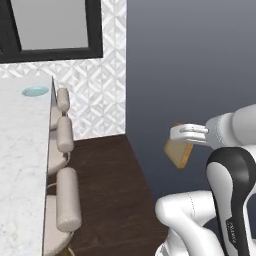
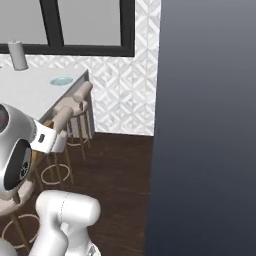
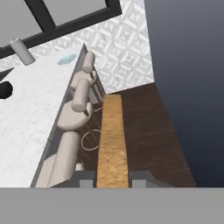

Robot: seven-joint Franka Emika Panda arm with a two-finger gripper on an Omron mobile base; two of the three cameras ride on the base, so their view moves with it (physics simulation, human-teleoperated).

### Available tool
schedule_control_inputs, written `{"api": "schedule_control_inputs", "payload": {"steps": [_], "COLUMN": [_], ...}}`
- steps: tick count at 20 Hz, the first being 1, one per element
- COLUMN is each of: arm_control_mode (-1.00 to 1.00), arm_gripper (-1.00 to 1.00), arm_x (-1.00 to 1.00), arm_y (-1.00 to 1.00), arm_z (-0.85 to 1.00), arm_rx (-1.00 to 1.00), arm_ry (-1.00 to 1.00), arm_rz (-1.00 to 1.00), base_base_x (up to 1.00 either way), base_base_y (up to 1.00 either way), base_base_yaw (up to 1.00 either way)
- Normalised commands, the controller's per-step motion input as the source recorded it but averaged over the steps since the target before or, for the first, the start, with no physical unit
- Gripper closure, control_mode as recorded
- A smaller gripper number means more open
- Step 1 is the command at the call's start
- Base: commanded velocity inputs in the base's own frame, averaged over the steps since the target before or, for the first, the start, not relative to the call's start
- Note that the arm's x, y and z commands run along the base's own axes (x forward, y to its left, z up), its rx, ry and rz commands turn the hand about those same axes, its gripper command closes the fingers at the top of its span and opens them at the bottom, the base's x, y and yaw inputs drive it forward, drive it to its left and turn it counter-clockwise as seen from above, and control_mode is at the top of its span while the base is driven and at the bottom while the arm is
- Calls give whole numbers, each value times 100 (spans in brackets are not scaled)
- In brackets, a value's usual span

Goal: Start the toaster. Once the lever pops up, take the bread to the plate on the dining counter.

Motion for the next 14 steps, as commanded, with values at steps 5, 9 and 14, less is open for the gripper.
{"api": "schedule_control_inputs", "payload": {"steps": [5,9,14], "arm_control_mode": [100,100,100], "arm_gripper": [100,100,100], "arm_x": [0,0,0], "arm_y": [0,0,0], "arm_z": [0,0,0], "arm_rx": [0,0,0], "arm_ry": [0,0,0], "arm_rz": [0,0,0], "base_base_x": [100,100,100], "base_base_y": [-29,-29,-32], "base_base_yaw": [31,32,32]}}
